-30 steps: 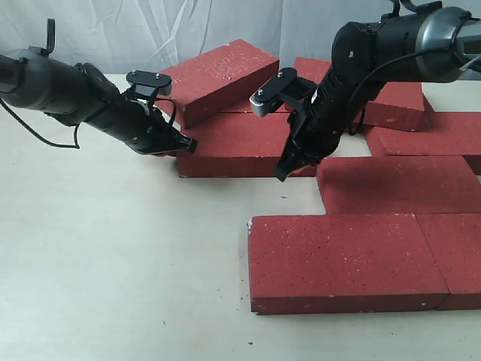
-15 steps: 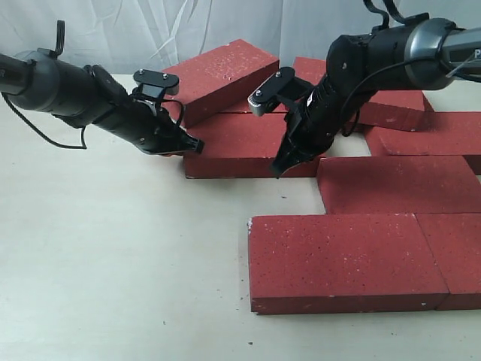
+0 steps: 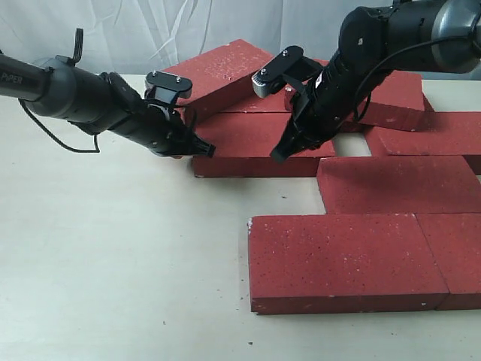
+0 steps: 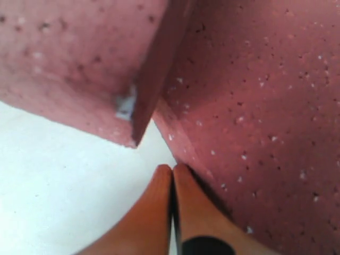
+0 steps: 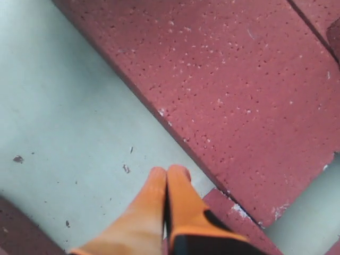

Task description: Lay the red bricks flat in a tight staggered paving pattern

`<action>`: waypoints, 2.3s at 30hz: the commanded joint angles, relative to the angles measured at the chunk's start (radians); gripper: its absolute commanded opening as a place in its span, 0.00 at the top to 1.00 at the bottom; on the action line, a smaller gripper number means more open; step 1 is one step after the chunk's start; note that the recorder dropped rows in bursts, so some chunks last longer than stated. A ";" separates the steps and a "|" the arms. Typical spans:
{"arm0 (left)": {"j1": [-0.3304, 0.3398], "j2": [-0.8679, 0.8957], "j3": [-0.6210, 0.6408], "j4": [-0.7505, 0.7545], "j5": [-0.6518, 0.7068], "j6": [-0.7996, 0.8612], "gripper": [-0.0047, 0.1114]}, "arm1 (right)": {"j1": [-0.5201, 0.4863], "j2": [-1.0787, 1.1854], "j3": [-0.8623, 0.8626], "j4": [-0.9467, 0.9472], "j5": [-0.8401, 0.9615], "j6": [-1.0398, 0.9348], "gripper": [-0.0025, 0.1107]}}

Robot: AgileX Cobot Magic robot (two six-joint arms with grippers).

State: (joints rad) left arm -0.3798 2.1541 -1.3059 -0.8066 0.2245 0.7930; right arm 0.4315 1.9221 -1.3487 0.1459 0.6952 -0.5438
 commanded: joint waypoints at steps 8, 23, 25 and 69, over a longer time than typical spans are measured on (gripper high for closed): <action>-0.049 0.007 -0.014 0.003 -0.021 0.003 0.96 | -0.002 -0.011 -0.003 -0.006 -0.008 0.022 0.98; 0.010 -0.003 -0.025 0.106 0.044 -0.018 0.96 | -0.002 -0.011 -0.003 -0.006 -0.015 0.022 0.98; 0.022 -0.015 -0.025 0.103 0.075 -0.020 0.96 | -0.002 -0.011 -0.003 -0.006 -0.015 0.022 0.98; -0.130 0.023 -0.060 0.034 -0.121 -0.004 0.96 | -0.002 -0.011 -0.003 0.020 -0.017 0.022 0.98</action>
State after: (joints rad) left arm -0.4965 2.1680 -1.3538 -0.7529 0.1609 0.7877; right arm 0.4315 1.9221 -1.3487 0.1664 0.6874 -0.5216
